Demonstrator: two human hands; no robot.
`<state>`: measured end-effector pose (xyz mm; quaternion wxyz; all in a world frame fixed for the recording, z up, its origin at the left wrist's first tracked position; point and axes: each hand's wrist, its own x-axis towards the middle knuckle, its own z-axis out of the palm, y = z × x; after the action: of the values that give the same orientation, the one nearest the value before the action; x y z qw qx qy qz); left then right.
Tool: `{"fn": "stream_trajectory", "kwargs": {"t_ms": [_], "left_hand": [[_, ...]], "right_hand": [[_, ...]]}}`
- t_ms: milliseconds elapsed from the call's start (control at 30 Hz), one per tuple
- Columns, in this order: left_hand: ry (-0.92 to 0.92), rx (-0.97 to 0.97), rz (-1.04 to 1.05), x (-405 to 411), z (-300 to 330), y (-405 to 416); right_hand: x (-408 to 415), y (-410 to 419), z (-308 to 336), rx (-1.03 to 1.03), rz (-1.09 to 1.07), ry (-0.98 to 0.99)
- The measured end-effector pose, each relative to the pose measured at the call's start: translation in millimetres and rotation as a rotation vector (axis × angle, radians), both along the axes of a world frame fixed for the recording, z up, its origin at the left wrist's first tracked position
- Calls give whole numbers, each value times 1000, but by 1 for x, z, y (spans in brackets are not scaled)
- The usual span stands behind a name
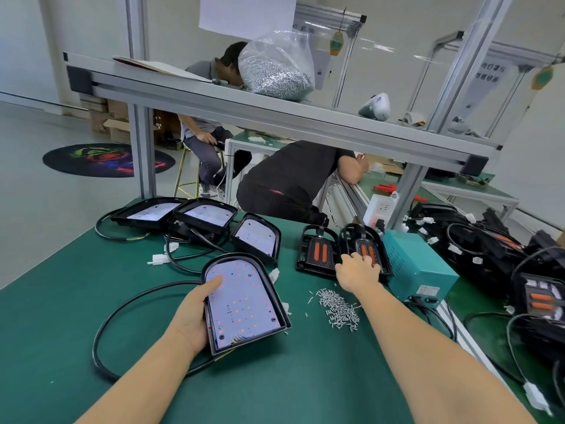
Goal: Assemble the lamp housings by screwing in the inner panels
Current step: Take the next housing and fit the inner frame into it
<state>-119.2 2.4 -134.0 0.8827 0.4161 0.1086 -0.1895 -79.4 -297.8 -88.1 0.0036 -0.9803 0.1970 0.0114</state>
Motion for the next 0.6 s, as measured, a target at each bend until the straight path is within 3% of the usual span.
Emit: {"fn": "stream_trajectory", "kwargs": {"t_ms": [200, 333, 600], "left_hand": [[2, -6, 1, 1, -1, 0], [14, -13, -16, 3, -1, -1], [35, -28, -31, 4, -4, -1]], "right_hand": [[2, -4, -5, -96, 12, 12], [-3, -2, -3, -219, -21, -176], [-6, -14, 8, -3, -75, -497]]}}
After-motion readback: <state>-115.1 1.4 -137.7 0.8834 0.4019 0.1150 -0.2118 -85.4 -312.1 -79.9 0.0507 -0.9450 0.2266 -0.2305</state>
